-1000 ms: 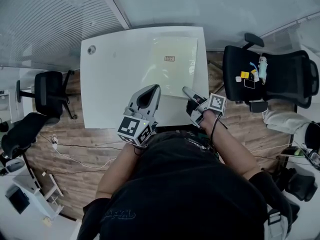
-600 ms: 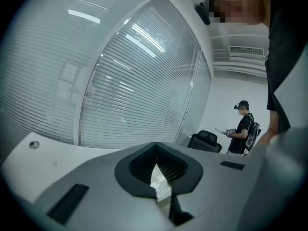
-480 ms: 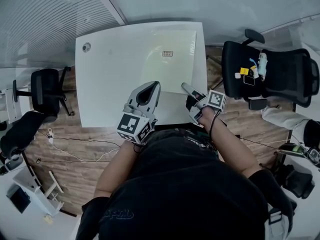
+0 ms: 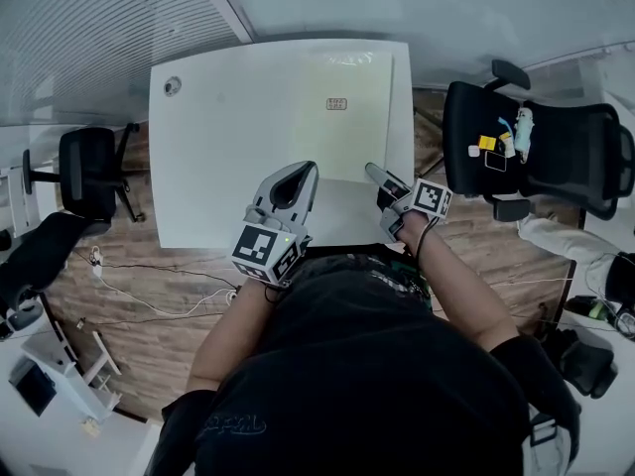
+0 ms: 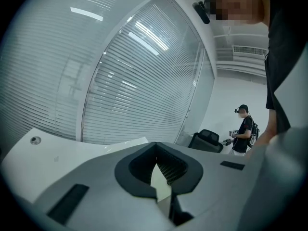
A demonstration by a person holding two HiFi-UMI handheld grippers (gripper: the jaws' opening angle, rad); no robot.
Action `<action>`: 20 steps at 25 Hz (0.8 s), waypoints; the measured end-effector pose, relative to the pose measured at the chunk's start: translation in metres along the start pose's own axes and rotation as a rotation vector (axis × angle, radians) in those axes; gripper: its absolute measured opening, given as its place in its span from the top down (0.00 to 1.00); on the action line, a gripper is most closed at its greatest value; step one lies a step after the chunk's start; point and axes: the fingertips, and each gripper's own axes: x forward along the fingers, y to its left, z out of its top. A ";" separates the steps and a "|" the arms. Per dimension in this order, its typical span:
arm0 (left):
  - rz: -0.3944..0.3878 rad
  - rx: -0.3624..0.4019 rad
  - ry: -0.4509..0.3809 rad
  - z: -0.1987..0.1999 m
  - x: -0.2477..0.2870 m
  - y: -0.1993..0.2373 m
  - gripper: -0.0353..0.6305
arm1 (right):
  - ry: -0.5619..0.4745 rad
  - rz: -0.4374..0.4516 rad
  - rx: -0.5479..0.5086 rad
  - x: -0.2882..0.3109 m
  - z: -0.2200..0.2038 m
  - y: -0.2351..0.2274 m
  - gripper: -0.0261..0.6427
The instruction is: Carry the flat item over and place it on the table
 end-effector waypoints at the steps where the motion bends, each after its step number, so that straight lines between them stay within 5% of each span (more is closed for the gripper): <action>1: -0.001 -0.002 0.002 -0.001 0.001 -0.001 0.93 | 0.000 0.018 -0.022 0.001 0.001 0.001 0.53; 8: -0.009 0.000 0.018 -0.005 0.004 0.000 0.93 | -0.021 0.042 -0.060 0.007 0.006 -0.008 0.53; 14: -0.007 -0.006 0.026 -0.008 0.004 0.005 0.93 | -0.024 -0.076 -0.007 0.008 0.004 -0.029 0.52; 20: -0.016 -0.001 0.034 -0.011 0.005 0.003 0.93 | -0.035 -0.129 -0.091 0.011 0.012 -0.035 0.50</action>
